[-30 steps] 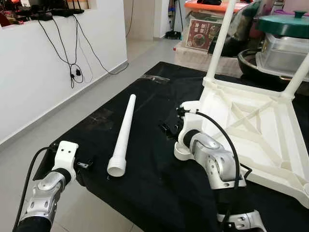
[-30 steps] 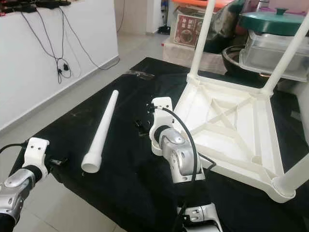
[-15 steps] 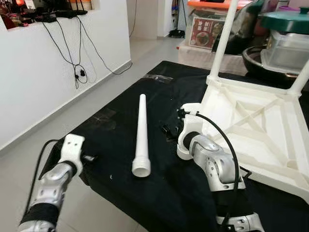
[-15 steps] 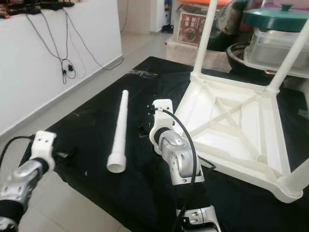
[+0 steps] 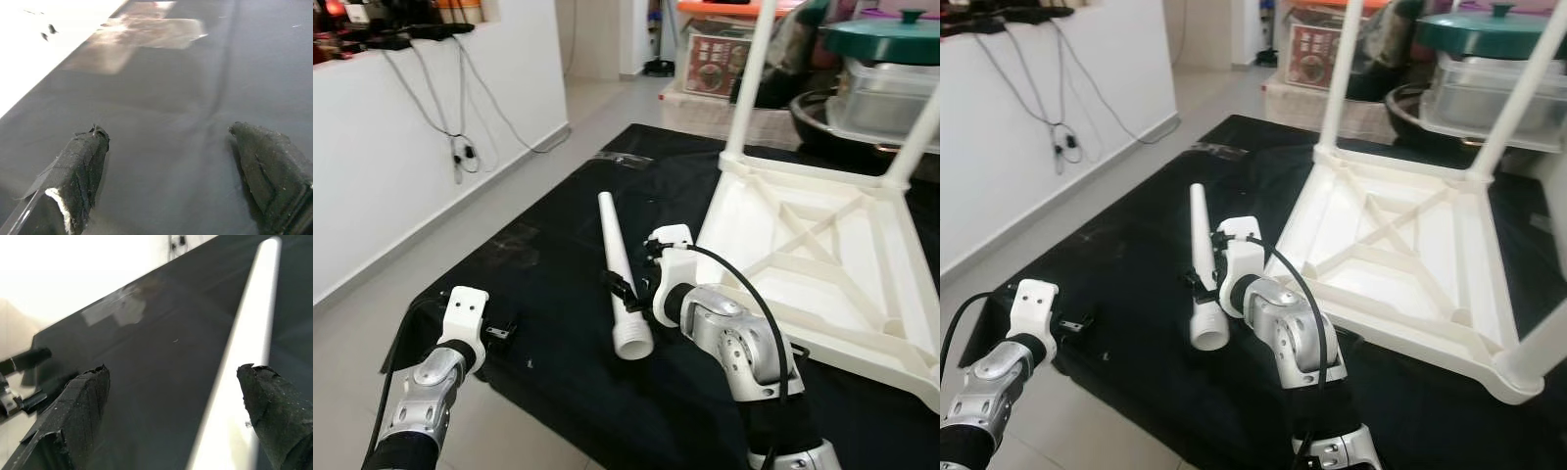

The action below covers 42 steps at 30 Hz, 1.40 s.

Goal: Building children table

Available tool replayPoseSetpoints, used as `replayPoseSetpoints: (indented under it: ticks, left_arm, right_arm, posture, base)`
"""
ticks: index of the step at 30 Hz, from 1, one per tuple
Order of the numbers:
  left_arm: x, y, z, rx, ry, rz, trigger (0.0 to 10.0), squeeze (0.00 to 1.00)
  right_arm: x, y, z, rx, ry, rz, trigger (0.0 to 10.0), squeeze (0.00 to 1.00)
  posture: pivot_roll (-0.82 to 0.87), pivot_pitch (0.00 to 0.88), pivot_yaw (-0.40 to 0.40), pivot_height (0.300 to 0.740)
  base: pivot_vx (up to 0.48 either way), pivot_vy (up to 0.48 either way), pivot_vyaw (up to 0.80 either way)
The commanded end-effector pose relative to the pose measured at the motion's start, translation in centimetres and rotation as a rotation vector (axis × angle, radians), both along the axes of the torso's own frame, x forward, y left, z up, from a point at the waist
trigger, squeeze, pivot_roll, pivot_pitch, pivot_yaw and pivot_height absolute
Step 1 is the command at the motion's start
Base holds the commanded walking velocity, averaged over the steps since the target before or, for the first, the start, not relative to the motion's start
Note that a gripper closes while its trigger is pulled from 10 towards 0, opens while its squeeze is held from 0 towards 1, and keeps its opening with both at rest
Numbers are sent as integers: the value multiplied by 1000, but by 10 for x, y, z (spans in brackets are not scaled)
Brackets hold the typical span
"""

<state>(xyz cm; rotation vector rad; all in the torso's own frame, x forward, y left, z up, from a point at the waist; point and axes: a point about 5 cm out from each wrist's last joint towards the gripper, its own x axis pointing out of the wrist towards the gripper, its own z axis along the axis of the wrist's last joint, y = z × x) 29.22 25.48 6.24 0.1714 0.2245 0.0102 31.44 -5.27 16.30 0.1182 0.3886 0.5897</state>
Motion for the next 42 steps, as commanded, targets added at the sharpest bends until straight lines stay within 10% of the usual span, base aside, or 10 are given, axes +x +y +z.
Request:
replayPoseSetpoints:
  ticks: [1,4,12,19,24,42]
  left_arm:
    - [-26,19,-27,28,125,100,10000,0]
    - [-41,26,-33,33,137,166,10000,0]
    - [-42,27,-31,43,120,186,10000,0]
    - [-39,21,-31,55,113,175,10000,0]
    - [-38,18,-30,58,109,167,10000,0]
    - [-36,13,-27,69,98,169,10000,0]
  right_arm:
    - [1,14,-5,-38,13,47,10000,0]
    - [8,34,-11,-104,16,97,10000,0]
    - [17,24,-23,-196,6,16,10000,0]
    - [27,-23,-26,-194,5,-267,10000,0]
    - [29,-26,-26,-192,6,-288,10000,0]
    - [33,21,-34,-240,22,-107,10000,0]
  posture:
    - [56,0,-33,740]
    - [77,0,-52,740]
    - [91,0,-66,740]
    - [73,0,-49,740]
    - [71,0,-47,740]
    - [93,0,-72,740]
  base:
    - [0,0,0]
    - [0,0,0]
    - [0,0,0]
    - [0,0,0]
    - [0,0,0]
    - [0,0,0]
